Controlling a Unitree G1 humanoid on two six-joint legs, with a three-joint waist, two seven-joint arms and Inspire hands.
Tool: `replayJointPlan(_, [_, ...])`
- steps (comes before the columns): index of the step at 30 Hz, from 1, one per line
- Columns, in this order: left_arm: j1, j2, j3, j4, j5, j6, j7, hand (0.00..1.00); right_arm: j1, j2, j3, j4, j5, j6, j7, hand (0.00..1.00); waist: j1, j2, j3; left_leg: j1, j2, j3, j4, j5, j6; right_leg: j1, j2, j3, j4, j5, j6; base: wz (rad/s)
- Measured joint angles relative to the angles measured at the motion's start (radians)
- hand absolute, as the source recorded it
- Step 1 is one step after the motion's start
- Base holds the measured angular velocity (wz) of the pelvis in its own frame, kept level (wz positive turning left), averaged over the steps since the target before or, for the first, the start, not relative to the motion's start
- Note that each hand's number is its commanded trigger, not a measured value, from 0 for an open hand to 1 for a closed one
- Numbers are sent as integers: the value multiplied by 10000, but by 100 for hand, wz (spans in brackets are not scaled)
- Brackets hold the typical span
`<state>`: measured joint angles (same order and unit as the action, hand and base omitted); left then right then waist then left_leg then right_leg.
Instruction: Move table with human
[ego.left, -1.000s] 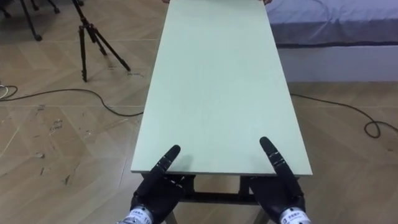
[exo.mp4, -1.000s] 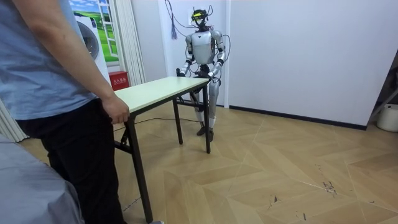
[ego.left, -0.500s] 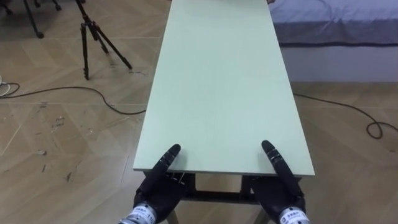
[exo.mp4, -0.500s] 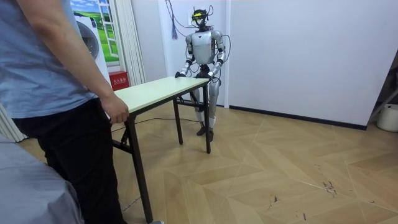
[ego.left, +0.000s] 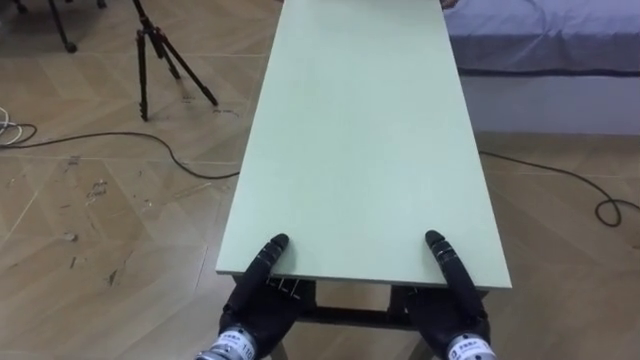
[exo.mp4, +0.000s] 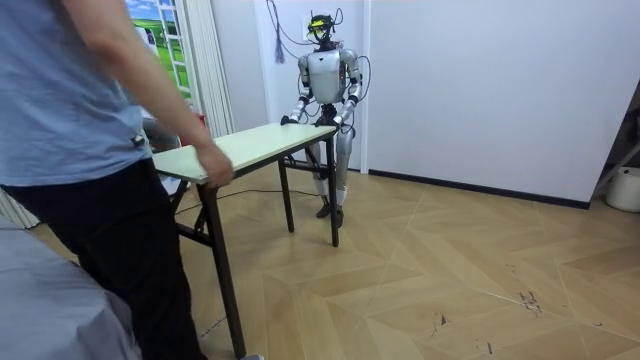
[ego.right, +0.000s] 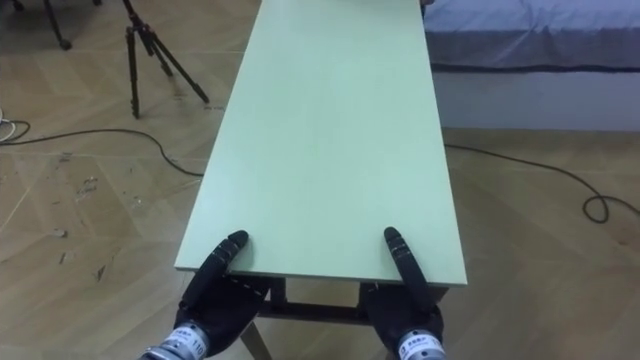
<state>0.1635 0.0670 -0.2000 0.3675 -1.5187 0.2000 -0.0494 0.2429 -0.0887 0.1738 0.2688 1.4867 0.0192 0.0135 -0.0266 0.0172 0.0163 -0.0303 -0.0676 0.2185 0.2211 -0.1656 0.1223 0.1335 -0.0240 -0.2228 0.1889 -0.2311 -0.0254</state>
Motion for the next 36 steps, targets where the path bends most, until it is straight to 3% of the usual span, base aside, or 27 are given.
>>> replayJointPlan(12, [19, 3, 1, -151, 181, -3, 69, 100, -16, -23, -7, -55, -31, -17, -96, 100, 55, -4, -4, -22, 3, 18, 10, 4, 1, -102, 11, 170, 7, 0, 0, -1])
replayJointPlan(15, [361, 7, 0, -637, 262, -25, 251, 100, 109, -21, 15, -194, -118, -18, -117, 100, 30, -14, -9, -23, 0, 22, 13, 8, -2, -144, 17, 242, 3, 2, -3, -1])
replayJointPlan(26, [1385, 17, -231, -2506, 725, -607, 193, 100, 774, -170, 183, -1907, -426, -250, -158, 100, 19, -75, -49, -108, 17, 132, -29, 15, 19, -206, 21, 277, 9, 67, 47, -2])
replayJointPlan(36, [1527, 15, -477, -2640, 952, -965, 77, 100, 1036, -241, 307, -2233, -394, -445, -155, 100, -45, -73, -72, -132, 18, 172, -75, 30, 49, -244, 20, 255, 18, 74, 40, -3])
